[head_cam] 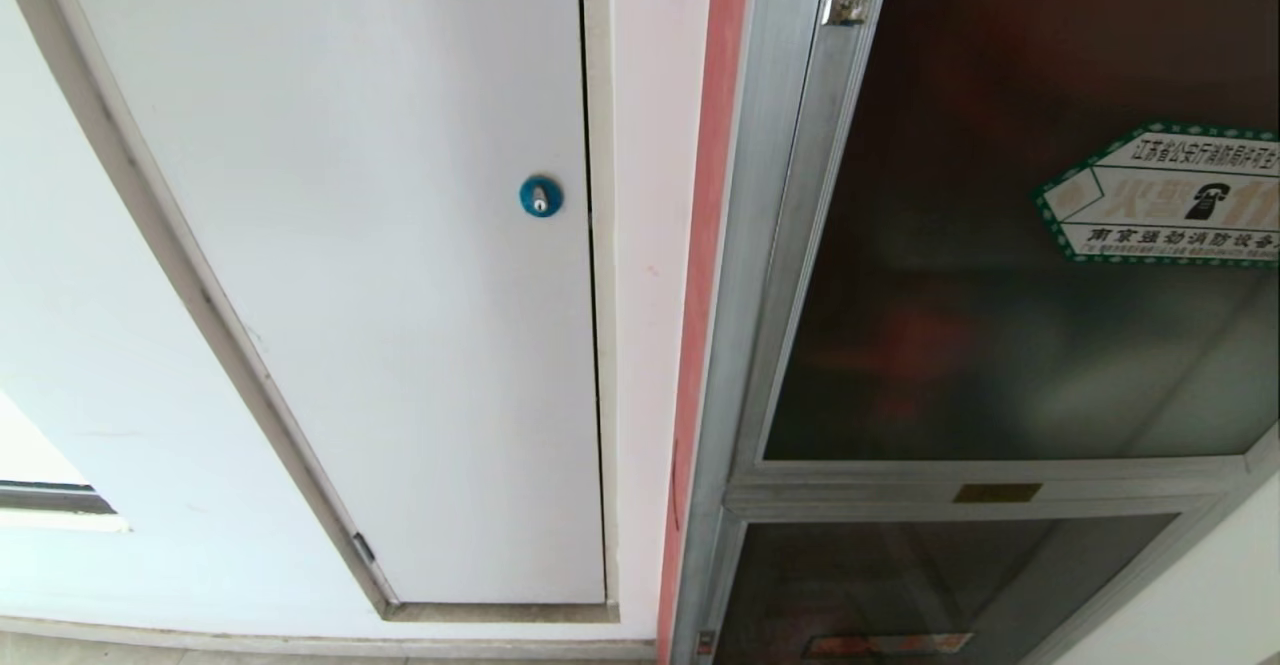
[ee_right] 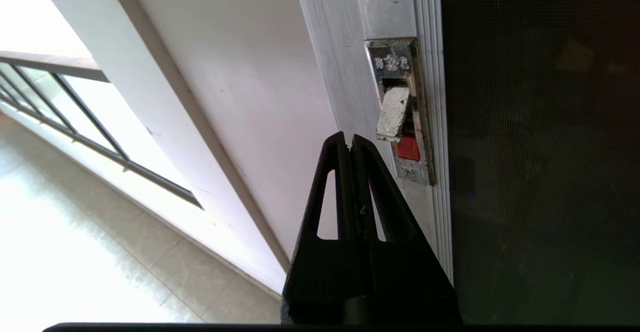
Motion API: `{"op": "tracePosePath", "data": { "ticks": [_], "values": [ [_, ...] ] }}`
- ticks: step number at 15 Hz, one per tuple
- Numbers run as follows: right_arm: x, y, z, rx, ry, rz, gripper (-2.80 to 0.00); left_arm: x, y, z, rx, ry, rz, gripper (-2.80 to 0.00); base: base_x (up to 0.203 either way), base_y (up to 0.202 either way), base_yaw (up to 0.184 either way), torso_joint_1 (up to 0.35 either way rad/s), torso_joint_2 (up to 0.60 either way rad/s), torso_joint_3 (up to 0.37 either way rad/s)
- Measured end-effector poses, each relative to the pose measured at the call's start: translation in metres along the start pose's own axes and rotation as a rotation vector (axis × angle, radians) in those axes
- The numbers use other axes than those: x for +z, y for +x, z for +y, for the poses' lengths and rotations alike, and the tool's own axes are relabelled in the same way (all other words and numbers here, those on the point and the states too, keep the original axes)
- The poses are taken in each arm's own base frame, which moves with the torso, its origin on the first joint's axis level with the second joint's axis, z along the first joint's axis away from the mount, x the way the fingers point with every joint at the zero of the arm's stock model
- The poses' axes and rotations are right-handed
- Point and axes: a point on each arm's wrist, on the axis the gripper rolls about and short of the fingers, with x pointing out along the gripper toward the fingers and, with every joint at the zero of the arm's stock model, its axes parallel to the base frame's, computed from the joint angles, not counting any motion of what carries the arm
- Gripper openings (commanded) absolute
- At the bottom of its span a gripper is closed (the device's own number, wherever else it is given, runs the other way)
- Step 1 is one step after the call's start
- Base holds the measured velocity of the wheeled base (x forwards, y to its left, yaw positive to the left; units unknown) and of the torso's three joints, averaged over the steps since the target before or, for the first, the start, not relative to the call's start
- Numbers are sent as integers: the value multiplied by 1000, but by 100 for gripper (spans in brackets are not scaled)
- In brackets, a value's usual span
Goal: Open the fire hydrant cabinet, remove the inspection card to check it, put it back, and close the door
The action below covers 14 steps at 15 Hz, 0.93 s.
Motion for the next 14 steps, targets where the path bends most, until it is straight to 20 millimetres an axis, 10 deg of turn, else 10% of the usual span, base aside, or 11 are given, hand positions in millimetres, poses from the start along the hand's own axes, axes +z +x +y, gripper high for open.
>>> {"op": "tracePosePath", "data": {
  "ticks": [14],
  "values": [
    [-10, 31, -9, -36, -4, 23, -280, 0, 0, 0, 0, 0, 0, -280, 0, 0, 0, 0, 0, 0]
  ]
}}
